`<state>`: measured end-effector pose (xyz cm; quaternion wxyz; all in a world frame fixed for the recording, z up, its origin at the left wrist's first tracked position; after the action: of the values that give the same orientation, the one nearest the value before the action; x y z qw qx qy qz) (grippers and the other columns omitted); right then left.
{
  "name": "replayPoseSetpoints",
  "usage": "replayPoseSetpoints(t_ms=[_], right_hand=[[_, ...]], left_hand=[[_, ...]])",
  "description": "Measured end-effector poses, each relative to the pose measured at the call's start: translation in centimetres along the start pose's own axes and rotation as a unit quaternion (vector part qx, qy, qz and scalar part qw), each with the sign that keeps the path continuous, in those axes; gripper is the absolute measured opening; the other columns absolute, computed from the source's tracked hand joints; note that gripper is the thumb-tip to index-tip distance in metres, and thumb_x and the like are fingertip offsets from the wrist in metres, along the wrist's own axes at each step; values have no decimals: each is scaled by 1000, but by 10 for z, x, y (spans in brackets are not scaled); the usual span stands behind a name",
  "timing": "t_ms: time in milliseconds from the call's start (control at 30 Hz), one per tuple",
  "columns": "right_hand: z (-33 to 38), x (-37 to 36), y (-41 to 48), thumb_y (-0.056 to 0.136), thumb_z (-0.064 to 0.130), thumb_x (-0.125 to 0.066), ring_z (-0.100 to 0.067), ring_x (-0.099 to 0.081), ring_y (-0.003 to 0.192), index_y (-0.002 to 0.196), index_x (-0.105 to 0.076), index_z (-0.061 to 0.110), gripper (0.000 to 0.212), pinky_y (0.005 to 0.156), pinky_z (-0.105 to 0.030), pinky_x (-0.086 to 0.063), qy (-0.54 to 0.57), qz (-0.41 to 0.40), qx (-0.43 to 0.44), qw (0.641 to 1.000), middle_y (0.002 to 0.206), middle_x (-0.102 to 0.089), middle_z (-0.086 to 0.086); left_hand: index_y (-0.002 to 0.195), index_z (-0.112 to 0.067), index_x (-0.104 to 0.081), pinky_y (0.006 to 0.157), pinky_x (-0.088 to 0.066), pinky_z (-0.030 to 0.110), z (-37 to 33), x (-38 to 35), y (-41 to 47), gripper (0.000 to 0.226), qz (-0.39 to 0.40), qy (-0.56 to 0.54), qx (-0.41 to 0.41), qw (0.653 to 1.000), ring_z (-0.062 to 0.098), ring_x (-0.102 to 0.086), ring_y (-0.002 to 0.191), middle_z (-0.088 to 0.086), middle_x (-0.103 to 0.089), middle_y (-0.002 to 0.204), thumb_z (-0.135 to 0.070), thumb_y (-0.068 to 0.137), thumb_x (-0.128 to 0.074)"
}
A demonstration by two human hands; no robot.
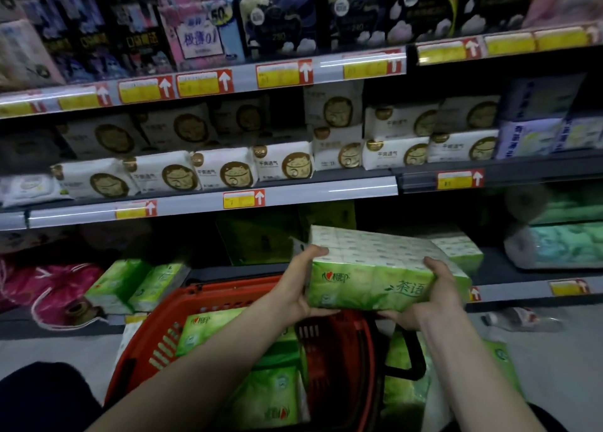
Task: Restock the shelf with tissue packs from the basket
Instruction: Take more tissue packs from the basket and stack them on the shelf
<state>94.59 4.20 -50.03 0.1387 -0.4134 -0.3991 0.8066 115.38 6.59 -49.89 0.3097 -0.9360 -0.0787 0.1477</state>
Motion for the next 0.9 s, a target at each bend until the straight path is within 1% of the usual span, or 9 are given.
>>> replayPoseSetpoints(t_ms=[133, 233, 333, 400, 567, 667, 767, 833, 900], right_hand=[[34, -7, 30, 87, 47, -70, -35, -64, 112, 122, -65, 21, 44, 108, -73, -40, 25, -30, 7, 999, 116, -67, -12], [61, -15, 70, 78, 53, -72, -33, -65, 116, 129, -64, 24, 59, 109, -69, -42, 52, -67, 62, 994, 120, -68, -9], [100, 6, 181, 49, 45, -81, -38, -73, 103, 128, -65, 29, 81, 87, -76, -50, 86, -101, 134, 982, 123, -74, -6], [117, 8, 219, 48, 42, -82, -39, -74, 95, 125, -65, 28, 80, 77, -79, -49, 118, -106, 144, 977, 115, -75, -7], [128, -11, 208, 51, 47, -89, -32, -77, 95, 130, -66, 26, 85, 69, -69, -58, 77, -98, 214, 969, 118, -75, -6], [131, -19, 209, 56, 58, -87, -32, -72, 103, 137, -61, 26, 90, 76, -62, -61, 42, -129, 237, 962, 128, -67, -4], [132, -17, 224, 70, 65, -78, -38, -58, 128, 160, -39, 29, 104, 96, -63, -57, -49, -182, 238, 953, 155, -45, -6], [129, -14, 232, 88, 63, -68, -40, -47, 143, 168, -20, 29, 99, 109, -60, -49, -129, -199, 234, 943, 170, -26, -5], [124, -12, 240, 101, 53, -61, -38, -36, 152, 170, -9, 27, 90, 119, -55, -40, -167, -196, 236, 937, 175, -17, -4]], left_hand=[[102, -18, -73, 106, -49, 54, -16, -36, 32, 34, 12, 20, 11, 1000, 33, -70, 101, 10, -76, 99, -46, 82, -70], [115, -17, -73, 98, -55, 53, -20, -63, 68, 46, 10, 31, 10, 999, 33, -72, 108, 10, -76, 108, -46, 78, -74], [127, -16, -69, 77, -63, 52, -24, -87, 105, 77, 2, 13, 13, 1000, 34, -76, 100, 12, -79, 112, -46, 58, -83], [127, -16, -68, 66, -63, 53, -27, -102, 131, 86, -1, 0, 10, 1000, 34, -78, 91, 14, -79, 107, -44, 47, -85], [123, -14, -70, 79, -60, 64, -26, -132, 186, 73, 9, -21, -18, 1000, 37, -77, 96, 16, -79, 107, -36, 56, -88], [126, -13, -68, 80, -61, 60, -26, -146, 216, 83, 26, -20, -27, 999, 37, -76, 99, 18, -77, 113, -38, 50, -89], [121, -15, -70, 84, -62, 57, -24, -154, 244, 79, 29, 25, -48, 998, 36, -75, 102, 18, -75, 119, -45, 50, -91], [115, -21, -73, 91, -61, 52, -18, -148, 265, 71, -3, 96, -49, 994, 32, -73, 104, 13, -74, 118, -55, 55, -86], [121, -26, -71, 95, -57, 41, -12, -138, 286, 71, -22, 154, -47, 987, 29, -68, 112, 6, -70, 125, -65, 62, -77]])
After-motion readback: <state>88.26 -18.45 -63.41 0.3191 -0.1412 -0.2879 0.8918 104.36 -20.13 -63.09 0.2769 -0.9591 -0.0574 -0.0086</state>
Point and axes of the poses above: each hand's wrist, its own y-axis towards the middle knuckle, its own x-axis out of the back of the hand, z = x × y, the point moved 1 cm from there along y, towards the middle knuckle
